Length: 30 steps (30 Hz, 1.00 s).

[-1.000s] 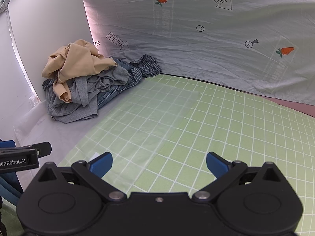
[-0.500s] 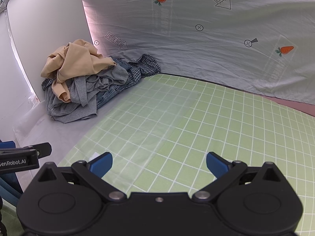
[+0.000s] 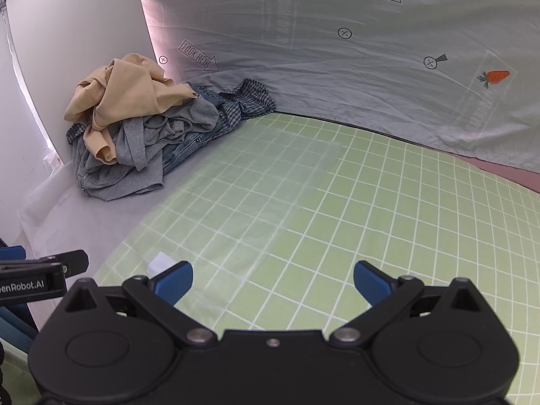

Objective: Fold clothes
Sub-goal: 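Reach both tools into the clothes pile and grasp the beige sweatshirt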

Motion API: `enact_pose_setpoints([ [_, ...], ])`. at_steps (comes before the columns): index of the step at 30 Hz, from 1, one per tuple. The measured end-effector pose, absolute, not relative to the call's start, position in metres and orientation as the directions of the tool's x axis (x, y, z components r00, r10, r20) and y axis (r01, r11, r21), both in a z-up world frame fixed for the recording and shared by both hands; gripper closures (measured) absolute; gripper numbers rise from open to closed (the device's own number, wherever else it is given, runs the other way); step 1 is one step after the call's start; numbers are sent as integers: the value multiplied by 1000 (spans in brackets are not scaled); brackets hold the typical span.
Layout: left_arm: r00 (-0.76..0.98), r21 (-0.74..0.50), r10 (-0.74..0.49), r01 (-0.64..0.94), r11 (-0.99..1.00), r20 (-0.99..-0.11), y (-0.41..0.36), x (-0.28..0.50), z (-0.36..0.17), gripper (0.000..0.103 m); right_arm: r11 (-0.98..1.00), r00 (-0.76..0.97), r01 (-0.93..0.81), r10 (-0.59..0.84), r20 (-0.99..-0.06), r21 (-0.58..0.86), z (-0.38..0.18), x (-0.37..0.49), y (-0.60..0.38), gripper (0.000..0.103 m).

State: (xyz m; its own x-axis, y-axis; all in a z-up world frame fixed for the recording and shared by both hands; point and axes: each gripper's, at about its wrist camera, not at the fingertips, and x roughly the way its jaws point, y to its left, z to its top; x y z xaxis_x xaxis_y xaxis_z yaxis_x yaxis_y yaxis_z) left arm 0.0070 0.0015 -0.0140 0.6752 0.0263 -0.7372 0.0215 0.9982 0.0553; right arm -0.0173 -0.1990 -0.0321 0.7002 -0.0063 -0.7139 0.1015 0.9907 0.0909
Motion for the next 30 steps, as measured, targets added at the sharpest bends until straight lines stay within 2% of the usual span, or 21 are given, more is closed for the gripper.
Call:
enact_pose_setpoints([
  [6, 653, 89, 52, 23, 996, -756, 5, 20, -21, 0, 994, 677, 74, 8, -736, 79, -40, 8, -196, 0],
  [11, 658, 99, 91, -25, 995, -748, 18, 48, -17, 0, 999, 668, -15, 47, -743, 50, -48, 45, -182, 0],
  [16, 657, 109, 142, -90, 990, -740, 34, 90, -13, 0, 995, 698, -100, 56, -714, -20, -50, 95, -158, 0],
  [21, 652, 95, 186, -173, 980, -735, 59, 143, -14, 0, 992, 723, -126, 75, -687, -24, -50, 160, -139, 0],
  [26, 677, 50, 212, -251, 967, -705, 85, 195, -6, 1, 995, 754, -89, 101, -649, 51, -45, 228, -125, 0],
  [30, 722, 8, 181, -237, 972, -668, 95, 228, 6, 4, 991, 777, -85, 130, -616, 102, -40, 277, -113, 0],
])
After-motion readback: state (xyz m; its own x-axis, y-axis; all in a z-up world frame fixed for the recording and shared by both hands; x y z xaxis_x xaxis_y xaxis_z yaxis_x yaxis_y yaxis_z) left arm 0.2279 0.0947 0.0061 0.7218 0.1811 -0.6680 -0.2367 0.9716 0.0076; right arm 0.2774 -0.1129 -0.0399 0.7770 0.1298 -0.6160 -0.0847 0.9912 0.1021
